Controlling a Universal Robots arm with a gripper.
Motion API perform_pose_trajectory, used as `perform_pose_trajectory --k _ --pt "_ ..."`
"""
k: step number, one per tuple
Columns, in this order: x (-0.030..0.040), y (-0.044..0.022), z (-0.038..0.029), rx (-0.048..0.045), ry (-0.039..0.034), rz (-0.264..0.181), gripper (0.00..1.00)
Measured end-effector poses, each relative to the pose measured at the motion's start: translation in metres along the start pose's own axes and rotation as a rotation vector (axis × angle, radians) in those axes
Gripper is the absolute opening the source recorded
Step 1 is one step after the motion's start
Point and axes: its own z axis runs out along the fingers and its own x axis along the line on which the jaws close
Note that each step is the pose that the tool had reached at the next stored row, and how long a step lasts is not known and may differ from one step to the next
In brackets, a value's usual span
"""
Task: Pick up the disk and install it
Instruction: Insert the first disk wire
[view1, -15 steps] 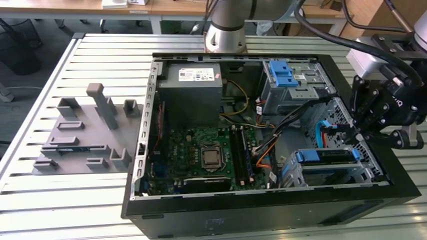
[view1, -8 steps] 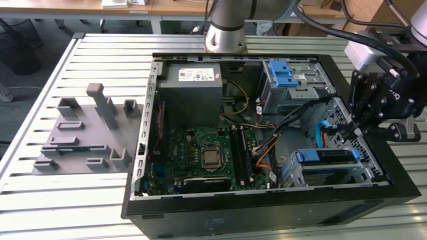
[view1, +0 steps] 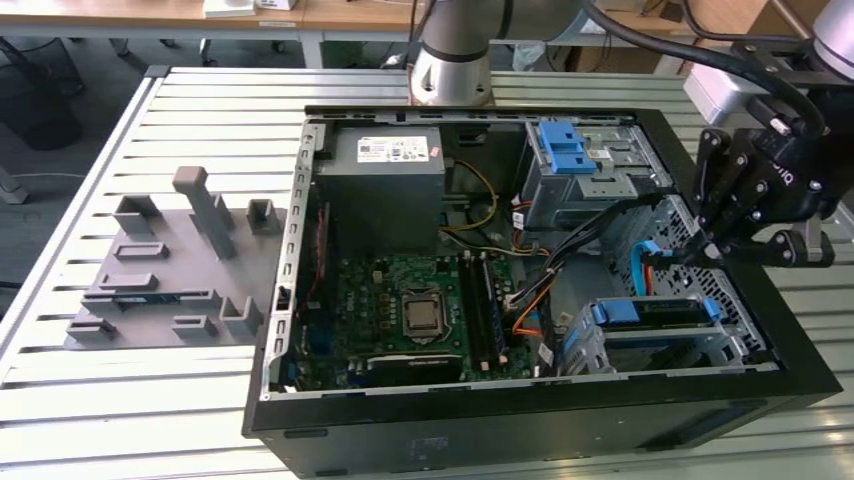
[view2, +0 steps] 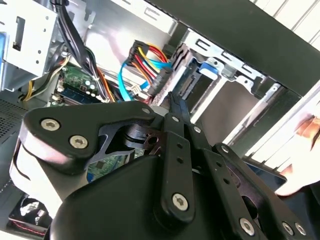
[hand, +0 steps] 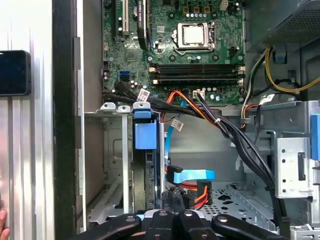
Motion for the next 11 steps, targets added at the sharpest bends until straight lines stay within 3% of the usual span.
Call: perform_pose_trajectory --k 7,11 --pt "-0.0118 0.0004 0.0001 0.0003 0.0043 0.000 0.11" --pt "-0.0128 0.0004 0.0001 0.0004 0.0061 0.000 0.11"
